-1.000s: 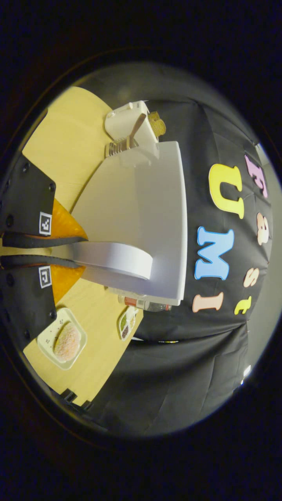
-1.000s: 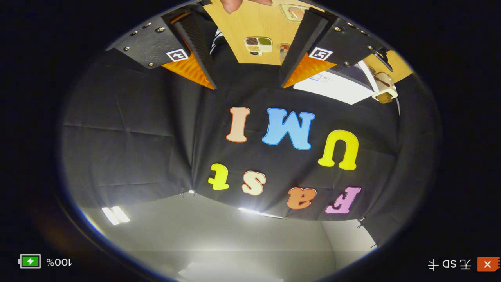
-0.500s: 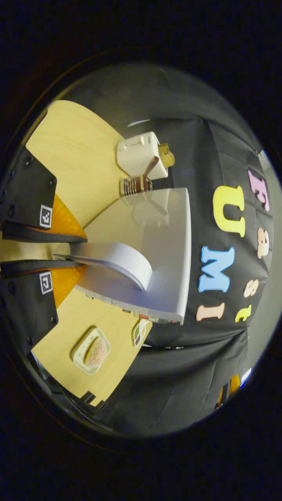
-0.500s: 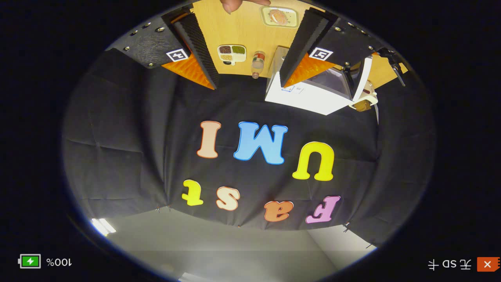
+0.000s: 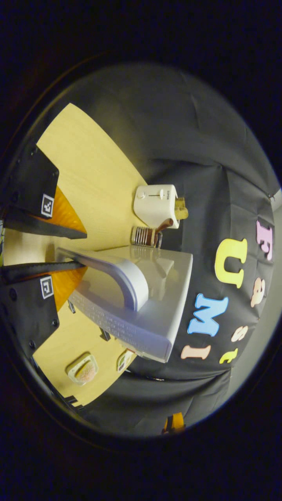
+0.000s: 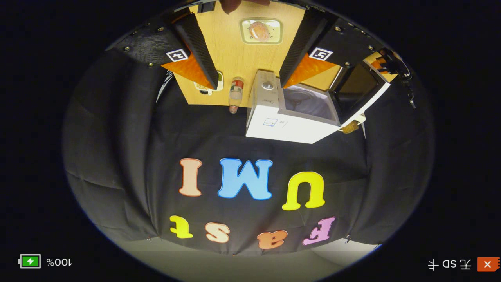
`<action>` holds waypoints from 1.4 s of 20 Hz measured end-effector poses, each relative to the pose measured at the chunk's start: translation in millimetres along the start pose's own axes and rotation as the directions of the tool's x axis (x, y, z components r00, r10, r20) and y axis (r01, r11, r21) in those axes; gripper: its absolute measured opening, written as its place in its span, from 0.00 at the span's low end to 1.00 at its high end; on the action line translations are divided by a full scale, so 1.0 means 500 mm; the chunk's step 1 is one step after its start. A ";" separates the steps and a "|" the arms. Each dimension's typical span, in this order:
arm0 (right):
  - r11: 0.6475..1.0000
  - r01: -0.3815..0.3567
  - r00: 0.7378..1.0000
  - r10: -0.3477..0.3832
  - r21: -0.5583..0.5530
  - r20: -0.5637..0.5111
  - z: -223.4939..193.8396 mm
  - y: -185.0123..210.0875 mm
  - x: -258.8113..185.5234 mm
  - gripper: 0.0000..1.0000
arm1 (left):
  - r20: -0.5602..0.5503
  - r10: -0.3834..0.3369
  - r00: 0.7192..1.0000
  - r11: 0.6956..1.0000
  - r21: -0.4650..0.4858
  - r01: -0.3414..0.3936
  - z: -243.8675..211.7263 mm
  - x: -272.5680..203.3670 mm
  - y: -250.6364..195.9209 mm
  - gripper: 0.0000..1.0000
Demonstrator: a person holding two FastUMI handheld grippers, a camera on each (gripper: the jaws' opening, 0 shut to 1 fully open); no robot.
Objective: Open the microwave oven with the left hand, put the food in, and close the microwave oven.
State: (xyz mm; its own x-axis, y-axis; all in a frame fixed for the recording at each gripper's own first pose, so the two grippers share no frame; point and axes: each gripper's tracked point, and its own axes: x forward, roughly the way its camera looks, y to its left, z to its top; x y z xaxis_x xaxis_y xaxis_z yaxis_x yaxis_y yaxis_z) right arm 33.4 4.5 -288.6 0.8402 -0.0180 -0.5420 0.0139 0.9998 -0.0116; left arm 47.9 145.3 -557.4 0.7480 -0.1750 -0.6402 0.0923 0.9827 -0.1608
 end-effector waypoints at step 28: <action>0.951 -0.309 0.805 0.252 -0.017 -0.537 -0.615 0.051 0.240 0.97 | -0.116 0.500 0.858 0.863 -0.010 -0.505 0.000 -0.438 -0.137 0.99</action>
State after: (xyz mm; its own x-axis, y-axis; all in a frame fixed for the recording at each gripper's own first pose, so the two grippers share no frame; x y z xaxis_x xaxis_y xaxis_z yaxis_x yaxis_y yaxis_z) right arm -32.2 27.3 -612.1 0.3889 0.2367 -0.8903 -0.2558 0.9562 0.1425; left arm -122.0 116.4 -406.2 0.6116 0.3342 -0.7171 -0.3044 0.9360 0.1767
